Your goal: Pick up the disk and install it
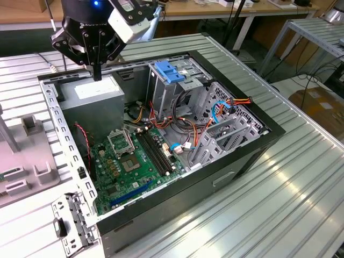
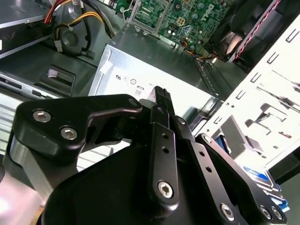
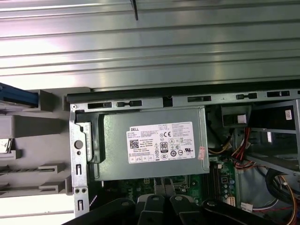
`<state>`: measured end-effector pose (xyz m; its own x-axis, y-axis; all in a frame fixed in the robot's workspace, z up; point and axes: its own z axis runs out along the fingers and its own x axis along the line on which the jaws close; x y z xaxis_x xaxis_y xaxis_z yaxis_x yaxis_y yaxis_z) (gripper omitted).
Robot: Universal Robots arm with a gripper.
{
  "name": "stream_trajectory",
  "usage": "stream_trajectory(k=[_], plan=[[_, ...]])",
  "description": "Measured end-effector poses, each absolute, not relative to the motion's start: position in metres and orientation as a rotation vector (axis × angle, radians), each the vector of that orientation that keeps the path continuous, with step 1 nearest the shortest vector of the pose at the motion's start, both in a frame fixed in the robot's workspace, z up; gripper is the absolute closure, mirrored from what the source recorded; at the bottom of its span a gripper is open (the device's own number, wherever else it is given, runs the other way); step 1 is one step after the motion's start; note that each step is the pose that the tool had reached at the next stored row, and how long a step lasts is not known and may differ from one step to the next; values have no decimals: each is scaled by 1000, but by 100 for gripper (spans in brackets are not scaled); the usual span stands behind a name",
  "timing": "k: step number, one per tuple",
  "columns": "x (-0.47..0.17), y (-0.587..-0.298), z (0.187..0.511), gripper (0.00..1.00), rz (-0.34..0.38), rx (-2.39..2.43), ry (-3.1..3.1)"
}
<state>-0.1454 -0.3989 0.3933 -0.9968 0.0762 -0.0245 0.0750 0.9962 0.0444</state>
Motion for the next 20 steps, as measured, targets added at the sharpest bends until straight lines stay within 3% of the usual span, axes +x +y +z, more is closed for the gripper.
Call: stream_trajectory(k=[20], plan=[[-168, -399, 393, 89, 68, 118, 3112]])
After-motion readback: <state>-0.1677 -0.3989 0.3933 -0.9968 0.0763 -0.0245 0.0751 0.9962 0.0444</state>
